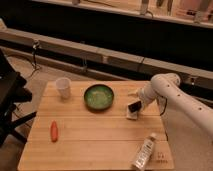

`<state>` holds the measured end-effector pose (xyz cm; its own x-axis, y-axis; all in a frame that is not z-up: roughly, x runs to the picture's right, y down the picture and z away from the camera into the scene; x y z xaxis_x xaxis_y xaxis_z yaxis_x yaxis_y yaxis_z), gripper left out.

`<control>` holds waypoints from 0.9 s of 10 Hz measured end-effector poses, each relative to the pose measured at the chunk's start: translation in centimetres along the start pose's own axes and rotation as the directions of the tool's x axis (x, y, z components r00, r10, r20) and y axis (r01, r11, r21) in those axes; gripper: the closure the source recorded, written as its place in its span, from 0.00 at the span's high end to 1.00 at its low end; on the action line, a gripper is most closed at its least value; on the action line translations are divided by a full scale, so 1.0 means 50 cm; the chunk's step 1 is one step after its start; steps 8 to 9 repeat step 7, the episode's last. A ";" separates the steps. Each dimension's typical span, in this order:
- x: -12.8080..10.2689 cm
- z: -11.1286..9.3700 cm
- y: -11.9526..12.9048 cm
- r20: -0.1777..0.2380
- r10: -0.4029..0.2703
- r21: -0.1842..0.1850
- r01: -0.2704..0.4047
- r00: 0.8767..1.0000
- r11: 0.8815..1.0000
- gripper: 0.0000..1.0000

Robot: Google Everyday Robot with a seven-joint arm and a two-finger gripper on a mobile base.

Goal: Place the eraser on the white sponge

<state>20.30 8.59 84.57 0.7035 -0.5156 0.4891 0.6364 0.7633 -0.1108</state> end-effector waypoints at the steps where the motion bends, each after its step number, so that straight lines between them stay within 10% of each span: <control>1: 0.000 0.001 0.002 0.000 0.001 -0.001 -0.001 1.000 1.000 0.80; 9: -0.001 -0.002 0.004 -0.002 0.003 -0.004 -0.003 1.000 1.000 0.80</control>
